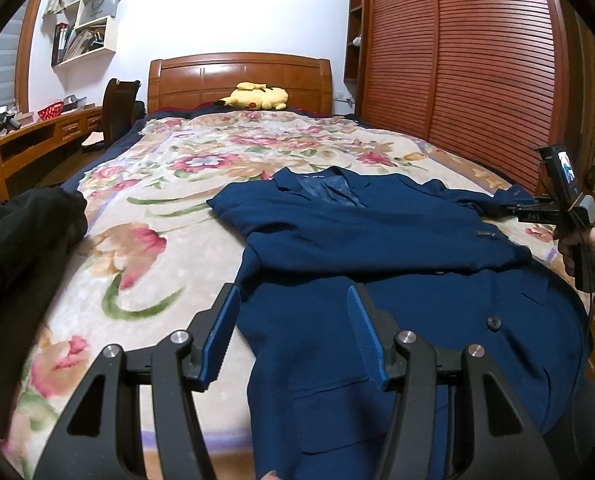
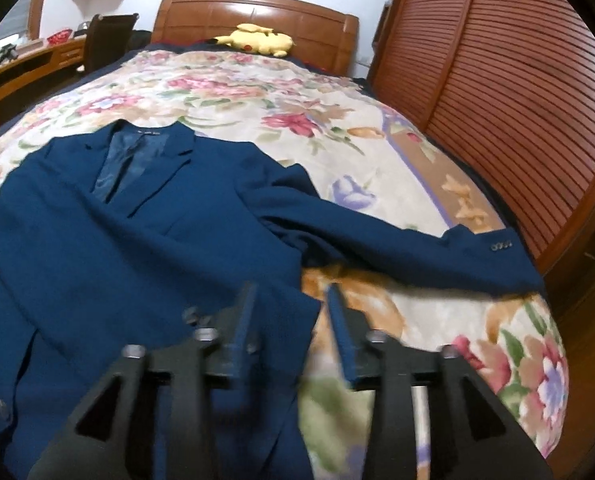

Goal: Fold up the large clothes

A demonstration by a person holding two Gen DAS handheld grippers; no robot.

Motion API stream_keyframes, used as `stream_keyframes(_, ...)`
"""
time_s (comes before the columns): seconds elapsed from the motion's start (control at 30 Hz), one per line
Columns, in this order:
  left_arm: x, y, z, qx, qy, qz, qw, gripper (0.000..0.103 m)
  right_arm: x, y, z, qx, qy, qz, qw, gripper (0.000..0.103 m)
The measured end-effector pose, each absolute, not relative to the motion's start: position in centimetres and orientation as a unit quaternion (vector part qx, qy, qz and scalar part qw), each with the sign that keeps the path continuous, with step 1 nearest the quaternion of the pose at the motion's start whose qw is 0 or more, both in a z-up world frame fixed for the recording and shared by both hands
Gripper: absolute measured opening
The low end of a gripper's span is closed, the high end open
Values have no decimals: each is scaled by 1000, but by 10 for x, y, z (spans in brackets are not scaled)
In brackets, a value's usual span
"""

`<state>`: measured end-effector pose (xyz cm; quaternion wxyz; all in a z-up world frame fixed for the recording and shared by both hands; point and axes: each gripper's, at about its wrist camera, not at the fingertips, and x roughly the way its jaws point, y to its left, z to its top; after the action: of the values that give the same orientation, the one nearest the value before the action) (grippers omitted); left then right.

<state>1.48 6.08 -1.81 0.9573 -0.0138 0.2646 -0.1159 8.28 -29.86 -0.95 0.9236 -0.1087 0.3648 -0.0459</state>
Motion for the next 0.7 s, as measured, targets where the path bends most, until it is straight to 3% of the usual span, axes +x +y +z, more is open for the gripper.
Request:
stream_keyframes(0.03,15,61,-18,-14,264,-117,957,55,80,-298,-9,-105,362,-40,926,55)
stream_keyframes(0.13,14,59,-16,-16,261,-119,958,55,70,-292,-10,-98,359,-14,928,58)
stream_keyframes(0.7,17,24,-9,7,247,-139,959,55,55,-262,-53,-109,400,51,909,58)
